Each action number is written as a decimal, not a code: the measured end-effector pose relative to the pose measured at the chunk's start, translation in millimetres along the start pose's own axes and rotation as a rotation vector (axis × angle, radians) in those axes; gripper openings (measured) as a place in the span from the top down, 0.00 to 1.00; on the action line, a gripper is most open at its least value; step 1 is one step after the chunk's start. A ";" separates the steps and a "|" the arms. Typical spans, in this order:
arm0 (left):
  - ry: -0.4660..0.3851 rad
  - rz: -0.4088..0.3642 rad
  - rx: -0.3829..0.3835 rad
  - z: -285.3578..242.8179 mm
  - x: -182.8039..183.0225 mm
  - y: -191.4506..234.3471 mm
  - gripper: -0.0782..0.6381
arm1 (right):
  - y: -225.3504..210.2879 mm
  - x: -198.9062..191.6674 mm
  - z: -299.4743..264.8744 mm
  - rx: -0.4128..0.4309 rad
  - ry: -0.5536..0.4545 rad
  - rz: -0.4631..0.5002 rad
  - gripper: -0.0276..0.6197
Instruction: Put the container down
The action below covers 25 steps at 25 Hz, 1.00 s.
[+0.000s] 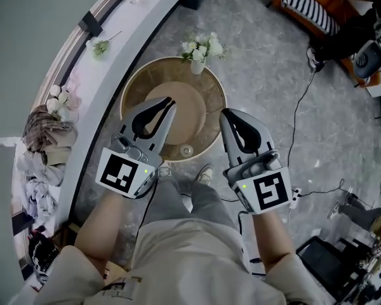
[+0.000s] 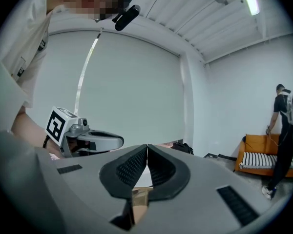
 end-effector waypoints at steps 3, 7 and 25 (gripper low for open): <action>-0.007 -0.033 -0.009 2.8 26.7 -1.9 0.87 | -0.2 29.1 7.9 -0.002 -0.018 0.039 0.94; -0.032 -0.078 -0.018 2.8 59.1 -9.0 0.87 | -3.0 58.7 18.9 -0.021 -0.049 0.065 0.94; -0.113 -0.151 0.020 21.5 161.2 -35.5 0.87 | 4.7 170.9 73.9 -0.089 -0.224 0.147 0.95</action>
Point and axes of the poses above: the fingertips, and each gripper's own axes: z backward along the fingers, y to its left, x out of its top, the point moved 7 cm from there along z, backward along the fingers, and after that the axes turned 7 degrees about -y, right-handed, at the moved point
